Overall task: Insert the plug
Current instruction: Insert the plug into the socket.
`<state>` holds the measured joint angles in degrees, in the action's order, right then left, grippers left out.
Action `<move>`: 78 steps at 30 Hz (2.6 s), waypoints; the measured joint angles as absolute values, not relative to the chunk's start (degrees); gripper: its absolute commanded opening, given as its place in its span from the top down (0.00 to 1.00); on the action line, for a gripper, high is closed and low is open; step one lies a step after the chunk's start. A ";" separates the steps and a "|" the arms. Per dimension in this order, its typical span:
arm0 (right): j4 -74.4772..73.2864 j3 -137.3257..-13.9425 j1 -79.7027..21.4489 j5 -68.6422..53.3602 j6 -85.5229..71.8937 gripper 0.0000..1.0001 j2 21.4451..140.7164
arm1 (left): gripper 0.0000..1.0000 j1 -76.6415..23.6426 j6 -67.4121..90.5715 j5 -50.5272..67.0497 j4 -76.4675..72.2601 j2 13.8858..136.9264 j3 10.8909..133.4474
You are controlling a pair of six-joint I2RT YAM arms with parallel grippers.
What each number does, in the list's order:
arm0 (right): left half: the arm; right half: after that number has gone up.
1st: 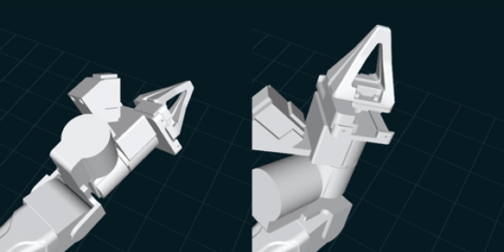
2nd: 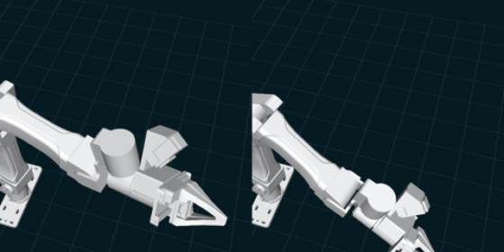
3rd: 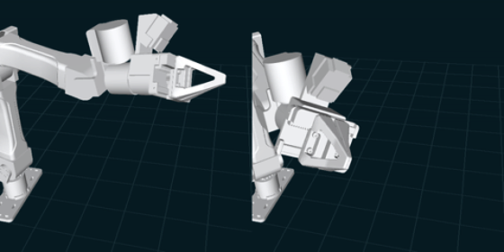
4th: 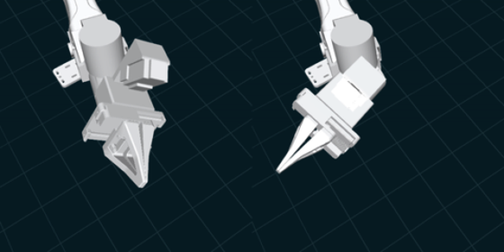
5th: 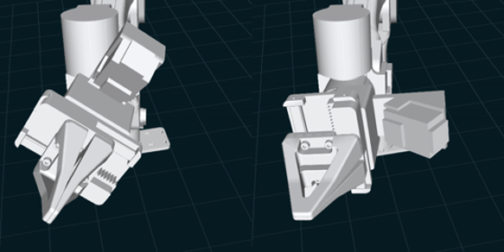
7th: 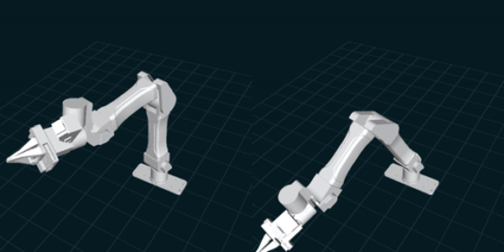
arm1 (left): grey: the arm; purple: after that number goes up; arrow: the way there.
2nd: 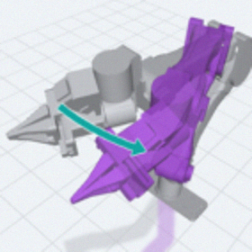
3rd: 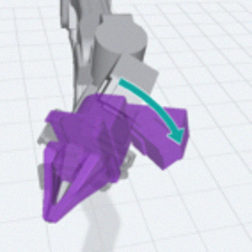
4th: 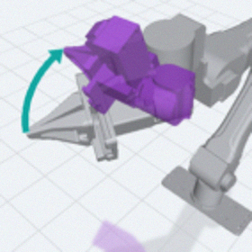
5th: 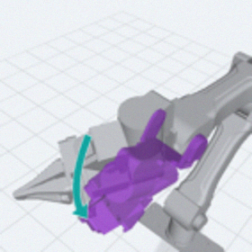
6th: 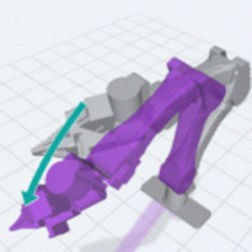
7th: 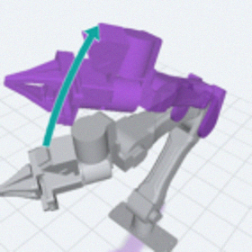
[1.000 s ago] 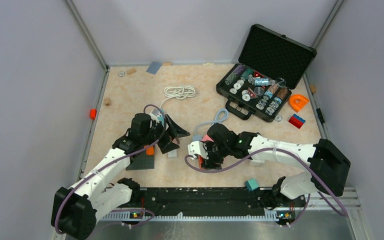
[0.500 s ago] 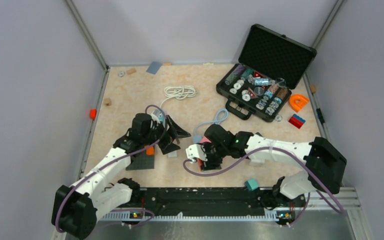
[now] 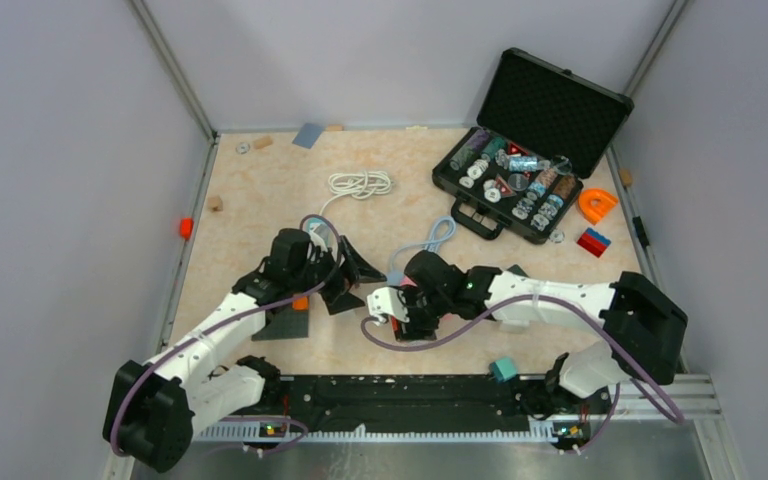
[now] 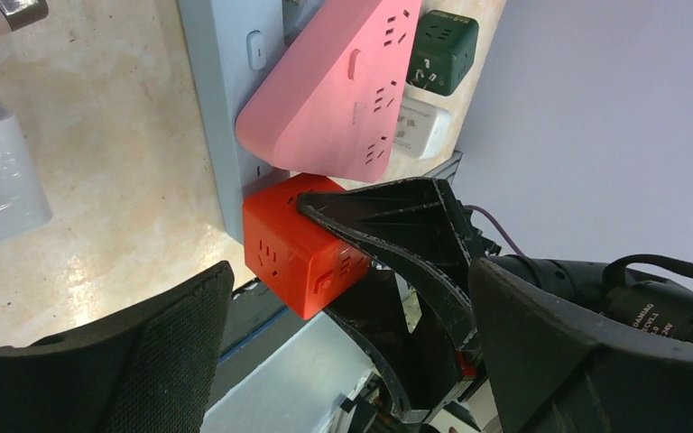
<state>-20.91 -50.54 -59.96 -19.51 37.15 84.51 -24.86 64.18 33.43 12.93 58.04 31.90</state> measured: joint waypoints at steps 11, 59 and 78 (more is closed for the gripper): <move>-11.25 -41.98 -60.75 -17.23 34.94 1.00 78.22 | 0.14 -26.44 64.10 33.93 12.80 58.04 31.09; -13.61 -36.05 -60.71 -8.75 20.75 0.25 61.21 | 0.89 -42.46 57.78 45.67 16.86 87.92 43.77; -14.81 -42.81 -48.99 2.72 0.21 0.01 54.81 | 0.16 -42.06 52.07 18.65 23.09 73.19 47.42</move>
<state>-14.81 -42.81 -48.99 2.72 0.21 54.81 -42.06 52.07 18.65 23.09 73.19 47.42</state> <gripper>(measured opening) 0.986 0.792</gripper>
